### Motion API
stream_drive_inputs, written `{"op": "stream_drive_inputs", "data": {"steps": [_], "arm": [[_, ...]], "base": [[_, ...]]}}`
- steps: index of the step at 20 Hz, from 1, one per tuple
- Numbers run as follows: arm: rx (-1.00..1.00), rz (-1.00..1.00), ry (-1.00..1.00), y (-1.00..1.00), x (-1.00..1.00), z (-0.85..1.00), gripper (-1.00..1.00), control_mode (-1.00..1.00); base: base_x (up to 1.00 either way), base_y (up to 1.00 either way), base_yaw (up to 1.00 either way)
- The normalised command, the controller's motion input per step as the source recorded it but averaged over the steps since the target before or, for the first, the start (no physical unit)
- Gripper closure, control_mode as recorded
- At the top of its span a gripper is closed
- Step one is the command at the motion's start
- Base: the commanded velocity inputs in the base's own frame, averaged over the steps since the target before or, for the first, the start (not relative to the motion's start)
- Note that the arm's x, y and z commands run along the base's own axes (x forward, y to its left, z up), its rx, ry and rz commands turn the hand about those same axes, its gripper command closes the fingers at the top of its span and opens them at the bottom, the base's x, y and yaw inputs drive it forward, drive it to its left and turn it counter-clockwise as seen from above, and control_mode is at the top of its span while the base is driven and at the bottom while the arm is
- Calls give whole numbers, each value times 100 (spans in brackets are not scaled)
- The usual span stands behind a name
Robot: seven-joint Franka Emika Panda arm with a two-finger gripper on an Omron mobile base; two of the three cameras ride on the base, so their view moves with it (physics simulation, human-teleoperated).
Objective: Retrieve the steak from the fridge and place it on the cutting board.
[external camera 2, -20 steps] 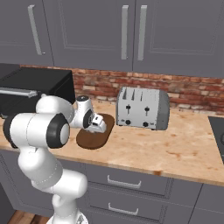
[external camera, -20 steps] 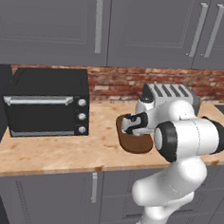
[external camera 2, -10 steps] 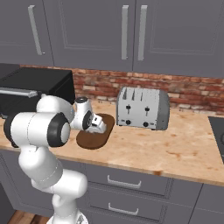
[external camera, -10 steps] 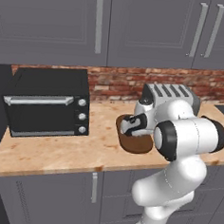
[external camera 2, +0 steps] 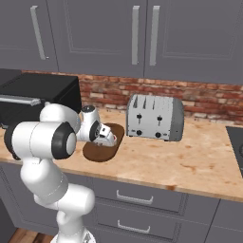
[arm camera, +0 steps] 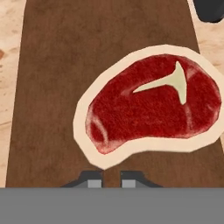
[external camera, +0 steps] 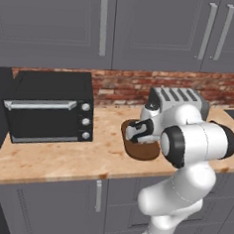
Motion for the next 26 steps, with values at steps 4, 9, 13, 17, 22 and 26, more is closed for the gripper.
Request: {"op": "stream_drive_inputs", "data": {"steps": [4,9,13,17,22,26], "arm": [[0,0,0,0,0,-1,-100,-100],[0,0,0,0,0,0,-100,-100],[0,0,0,0,-14,9,-100,-100],[0,0,0,0,-53,34,-100,-100],[0,0,0,0,-71,43,-100,-100],[0,-1,0,-5,-75,44,-100,-100]], "base": [[0,0,0],[0,0,0],[0,0,0],[0,0,0],[0,0,0],[0,0,0]]}}
